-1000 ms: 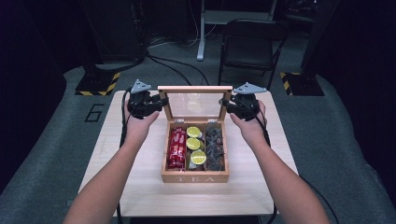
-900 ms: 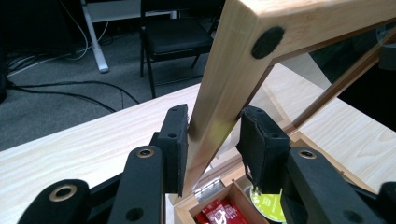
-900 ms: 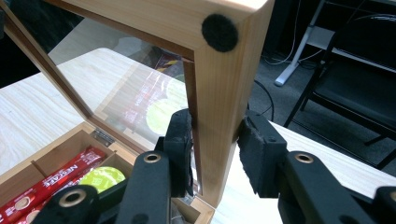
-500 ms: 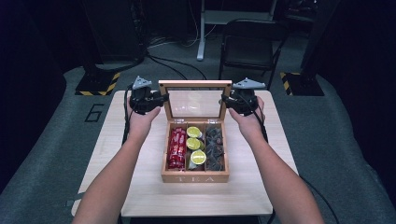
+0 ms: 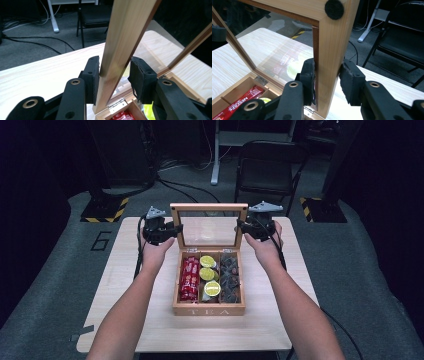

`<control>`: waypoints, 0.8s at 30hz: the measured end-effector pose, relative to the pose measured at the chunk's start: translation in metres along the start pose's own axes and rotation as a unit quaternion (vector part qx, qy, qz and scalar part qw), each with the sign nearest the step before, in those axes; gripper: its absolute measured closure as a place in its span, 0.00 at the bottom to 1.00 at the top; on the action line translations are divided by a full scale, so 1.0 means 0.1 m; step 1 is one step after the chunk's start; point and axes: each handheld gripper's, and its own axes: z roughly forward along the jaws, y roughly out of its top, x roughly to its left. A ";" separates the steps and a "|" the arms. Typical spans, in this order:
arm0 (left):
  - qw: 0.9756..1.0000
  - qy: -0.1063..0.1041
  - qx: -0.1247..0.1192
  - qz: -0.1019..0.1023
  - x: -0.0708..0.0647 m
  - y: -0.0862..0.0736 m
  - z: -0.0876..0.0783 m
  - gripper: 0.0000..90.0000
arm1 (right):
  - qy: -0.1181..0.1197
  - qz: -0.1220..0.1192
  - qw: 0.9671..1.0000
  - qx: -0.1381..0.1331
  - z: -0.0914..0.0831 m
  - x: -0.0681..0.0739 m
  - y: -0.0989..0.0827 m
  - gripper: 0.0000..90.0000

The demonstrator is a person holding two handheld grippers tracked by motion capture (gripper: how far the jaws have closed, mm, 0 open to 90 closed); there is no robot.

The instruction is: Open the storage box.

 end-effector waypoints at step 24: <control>1.000 0.022 0.012 0.017 -0.01 0.00 0.05 0.72 | -0.012 0.016 1.000 0.012 0.14 0.00 -0.12 0.70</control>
